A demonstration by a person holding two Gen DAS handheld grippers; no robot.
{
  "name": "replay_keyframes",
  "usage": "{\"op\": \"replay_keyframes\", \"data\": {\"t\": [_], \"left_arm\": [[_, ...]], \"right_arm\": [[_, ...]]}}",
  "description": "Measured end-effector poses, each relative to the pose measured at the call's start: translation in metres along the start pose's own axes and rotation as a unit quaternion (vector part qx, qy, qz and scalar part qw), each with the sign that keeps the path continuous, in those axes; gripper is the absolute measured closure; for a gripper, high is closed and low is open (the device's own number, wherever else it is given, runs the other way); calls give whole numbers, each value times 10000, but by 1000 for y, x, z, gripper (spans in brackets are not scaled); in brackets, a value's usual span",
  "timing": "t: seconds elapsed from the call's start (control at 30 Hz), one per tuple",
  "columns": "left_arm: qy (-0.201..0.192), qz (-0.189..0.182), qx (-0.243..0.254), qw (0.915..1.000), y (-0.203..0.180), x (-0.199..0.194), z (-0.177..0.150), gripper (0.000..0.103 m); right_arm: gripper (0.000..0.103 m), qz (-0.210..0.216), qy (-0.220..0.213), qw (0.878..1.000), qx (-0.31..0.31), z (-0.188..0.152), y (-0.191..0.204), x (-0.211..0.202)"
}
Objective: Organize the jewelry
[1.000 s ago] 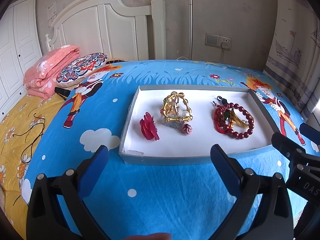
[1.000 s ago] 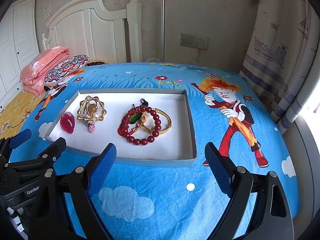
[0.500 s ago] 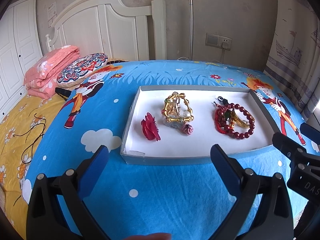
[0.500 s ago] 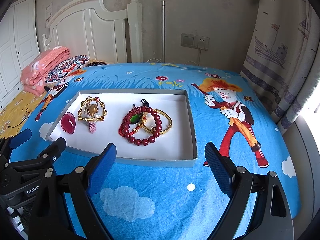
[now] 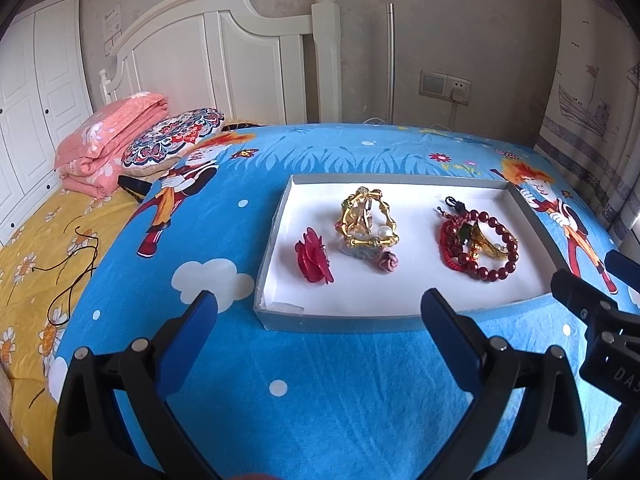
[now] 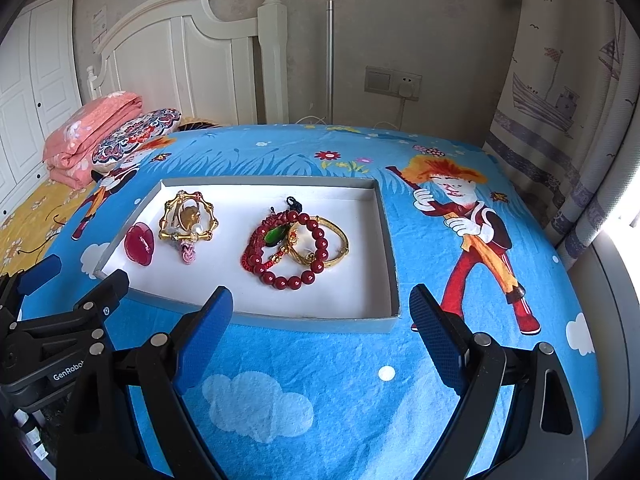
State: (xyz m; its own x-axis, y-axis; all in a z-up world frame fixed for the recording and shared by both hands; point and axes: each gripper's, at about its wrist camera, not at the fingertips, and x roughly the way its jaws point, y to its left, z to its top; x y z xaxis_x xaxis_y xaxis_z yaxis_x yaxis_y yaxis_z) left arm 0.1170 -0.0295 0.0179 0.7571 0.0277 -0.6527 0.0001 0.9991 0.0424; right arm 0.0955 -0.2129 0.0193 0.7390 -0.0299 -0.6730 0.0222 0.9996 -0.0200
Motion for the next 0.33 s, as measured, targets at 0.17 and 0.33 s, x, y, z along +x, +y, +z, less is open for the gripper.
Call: {"op": "replay_keyframes", "data": {"t": [0.17, 0.33], "left_arm": [[-10, 104, 162, 9998, 7, 2, 4, 4], [153, 551, -370, 9977, 82, 26, 36, 4]], "right_arm": [[19, -56, -40, 10000, -32, 1, -7, 1], [19, -746, 4, 9952, 632, 9, -94, 15]]}}
